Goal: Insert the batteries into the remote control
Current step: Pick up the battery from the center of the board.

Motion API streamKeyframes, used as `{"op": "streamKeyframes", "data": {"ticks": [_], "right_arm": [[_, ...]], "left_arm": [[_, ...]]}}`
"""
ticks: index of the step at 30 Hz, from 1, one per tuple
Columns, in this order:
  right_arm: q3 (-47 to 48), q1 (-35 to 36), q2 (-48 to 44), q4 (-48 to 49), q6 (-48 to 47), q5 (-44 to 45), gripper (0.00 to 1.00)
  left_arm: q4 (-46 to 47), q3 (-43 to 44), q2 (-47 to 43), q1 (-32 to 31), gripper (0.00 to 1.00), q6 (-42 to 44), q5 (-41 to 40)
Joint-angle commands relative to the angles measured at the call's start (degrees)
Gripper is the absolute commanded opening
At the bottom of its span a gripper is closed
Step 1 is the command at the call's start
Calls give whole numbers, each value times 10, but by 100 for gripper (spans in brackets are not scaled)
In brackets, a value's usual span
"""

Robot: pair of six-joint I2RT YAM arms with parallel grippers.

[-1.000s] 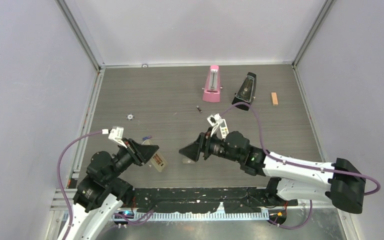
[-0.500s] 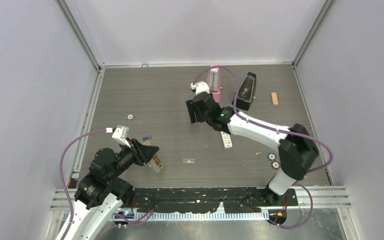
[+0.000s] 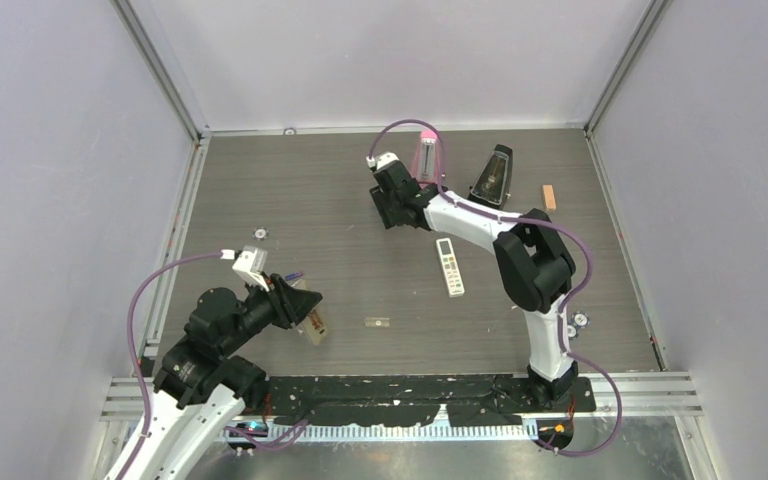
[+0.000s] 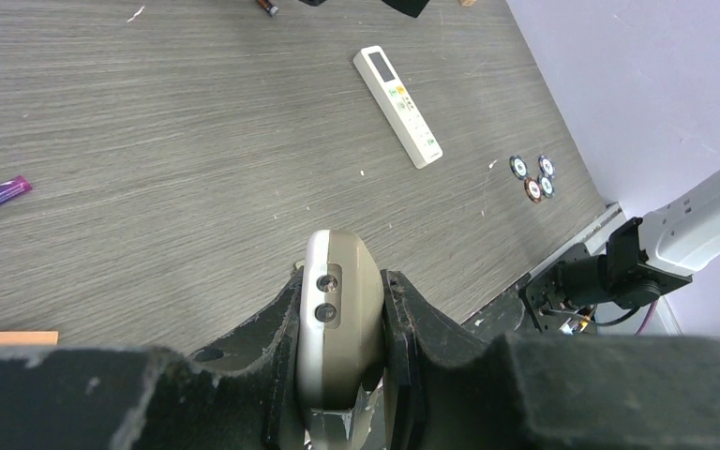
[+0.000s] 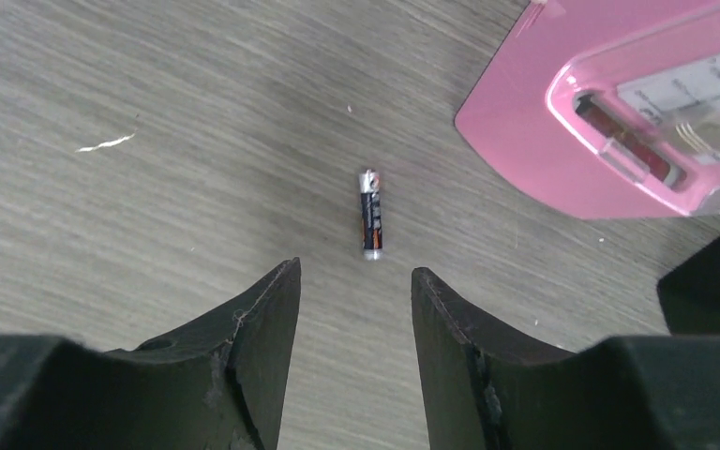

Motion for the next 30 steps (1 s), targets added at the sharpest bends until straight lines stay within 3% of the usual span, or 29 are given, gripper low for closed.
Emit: {"op": "streamKeyframes", "data": {"ticks": [1, 8, 21, 25, 30], "right_arm": [[53, -17, 32, -16, -14, -31, 52], [94, -38, 72, -40, -16, -68, 50], [151, -54, 130, -67, -15, -96, 38], [166, -57, 146, -79, -14, -101, 31], [161, -60, 145, -78, -10, -110, 13]], "left_arm": [[41, 10, 1, 2, 0, 10, 13], [42, 4, 4, 2, 0, 7, 15], [31, 0, -4, 2, 0, 3, 11], [27, 1, -5, 2, 0, 5, 9], [27, 0, -4, 2, 0, 5, 9]]}}
